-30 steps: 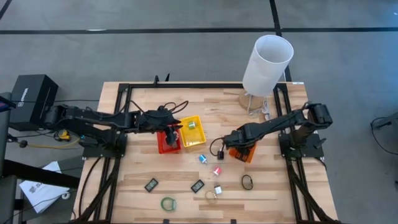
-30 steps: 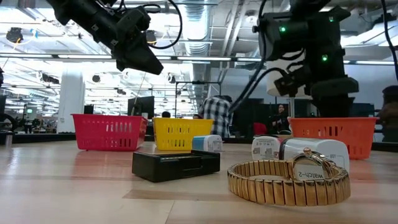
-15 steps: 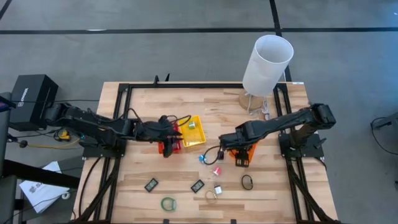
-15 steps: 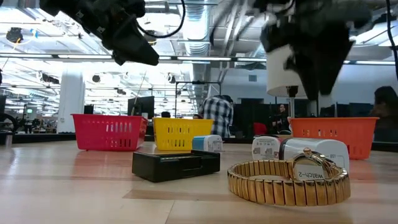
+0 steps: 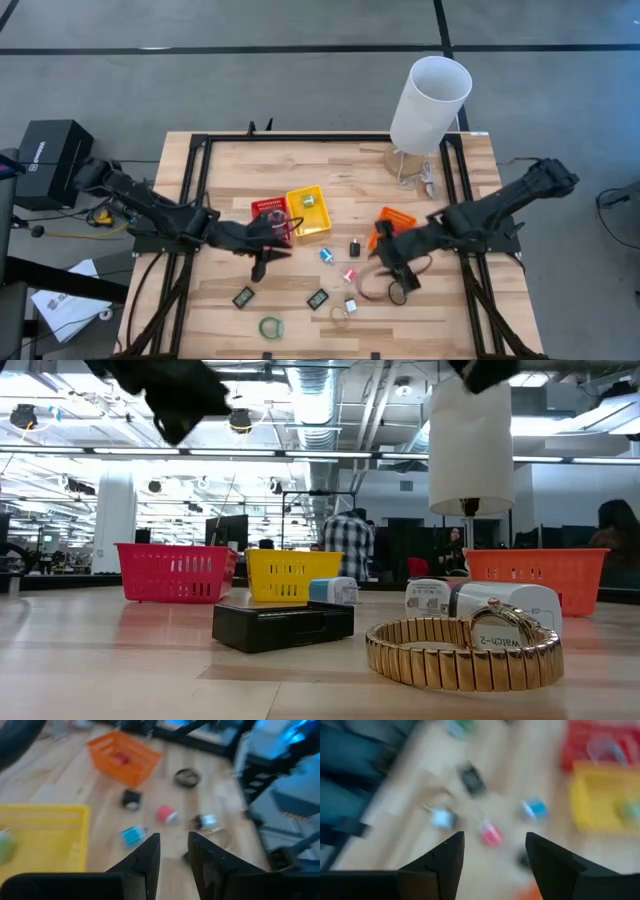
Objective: Pick & Place Office items
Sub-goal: Put the green wrist watch into the red bin
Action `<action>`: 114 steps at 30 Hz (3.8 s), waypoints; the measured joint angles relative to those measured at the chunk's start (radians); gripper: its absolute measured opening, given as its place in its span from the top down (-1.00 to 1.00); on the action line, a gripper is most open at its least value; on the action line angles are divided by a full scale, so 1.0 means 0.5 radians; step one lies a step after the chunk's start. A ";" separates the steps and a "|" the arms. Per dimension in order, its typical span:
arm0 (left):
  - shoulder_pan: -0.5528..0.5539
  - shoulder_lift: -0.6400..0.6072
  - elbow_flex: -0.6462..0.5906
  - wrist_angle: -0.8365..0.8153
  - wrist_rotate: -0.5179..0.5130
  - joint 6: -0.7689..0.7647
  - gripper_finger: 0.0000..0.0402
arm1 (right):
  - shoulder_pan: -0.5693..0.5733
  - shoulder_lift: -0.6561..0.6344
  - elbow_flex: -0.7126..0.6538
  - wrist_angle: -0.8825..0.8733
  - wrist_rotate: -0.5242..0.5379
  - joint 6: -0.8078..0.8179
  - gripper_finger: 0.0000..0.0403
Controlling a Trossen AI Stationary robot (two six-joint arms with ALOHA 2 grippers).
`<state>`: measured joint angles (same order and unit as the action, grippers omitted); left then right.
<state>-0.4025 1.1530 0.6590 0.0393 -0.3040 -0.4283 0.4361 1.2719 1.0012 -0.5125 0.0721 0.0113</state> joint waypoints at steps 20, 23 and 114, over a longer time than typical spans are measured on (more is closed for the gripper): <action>-0.560 0.627 0.002 0.423 0.129 -0.443 0.53 | -0.223 -0.179 -0.736 0.998 -0.048 0.179 -0.01; -0.633 0.677 0.002 0.357 0.149 -0.434 0.53 | -0.245 -0.179 -0.736 0.998 -0.046 0.137 -0.01; -0.275 0.323 0.055 -0.348 -0.719 0.220 0.97 | -0.602 -0.179 -0.733 0.967 -0.108 0.030 -0.01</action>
<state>-0.5400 1.3143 0.6864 -0.1348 -0.6635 -0.3183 0.1349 1.1824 0.6346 -0.0292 0.0181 0.0261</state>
